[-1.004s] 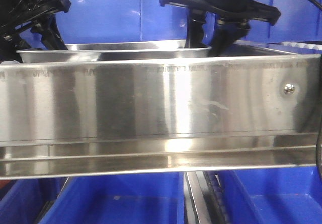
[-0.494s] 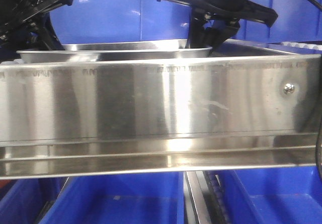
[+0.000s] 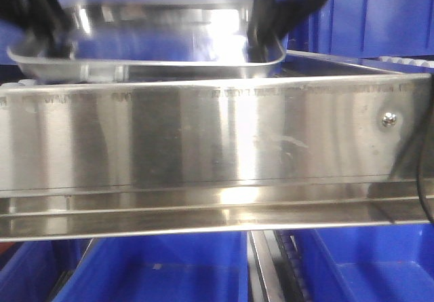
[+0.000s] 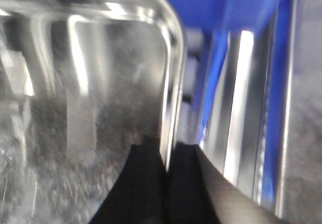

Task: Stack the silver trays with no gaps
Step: 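Lift the silver tray up off the shelf with both grippers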

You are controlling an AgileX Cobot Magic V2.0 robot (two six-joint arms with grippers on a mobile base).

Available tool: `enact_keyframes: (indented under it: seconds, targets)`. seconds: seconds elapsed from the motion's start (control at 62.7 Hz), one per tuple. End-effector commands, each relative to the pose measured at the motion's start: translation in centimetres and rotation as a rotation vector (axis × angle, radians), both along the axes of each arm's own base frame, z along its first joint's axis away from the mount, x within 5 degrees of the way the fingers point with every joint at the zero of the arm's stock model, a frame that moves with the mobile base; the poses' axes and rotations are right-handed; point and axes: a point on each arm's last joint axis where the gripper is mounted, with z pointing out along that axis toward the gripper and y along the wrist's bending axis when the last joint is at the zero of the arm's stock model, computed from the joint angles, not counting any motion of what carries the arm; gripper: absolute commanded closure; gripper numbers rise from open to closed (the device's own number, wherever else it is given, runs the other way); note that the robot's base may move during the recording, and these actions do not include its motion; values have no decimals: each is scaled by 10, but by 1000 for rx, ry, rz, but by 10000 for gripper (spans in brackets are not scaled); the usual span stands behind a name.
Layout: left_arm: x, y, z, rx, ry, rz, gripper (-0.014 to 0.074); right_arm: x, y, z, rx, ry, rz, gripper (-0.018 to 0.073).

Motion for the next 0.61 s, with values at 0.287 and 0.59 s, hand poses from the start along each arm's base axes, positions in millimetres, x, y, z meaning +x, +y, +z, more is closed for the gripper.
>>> enact_keyframes:
  seconds: [0.287,0.59]
  targets:
    - [-30,7,67,-59,-260,11,612,-15,-4,45,38,-202,33,638]
    - [-40,10,98,-75,-358,10,612,-31,-6,81,89,-384,56,638]
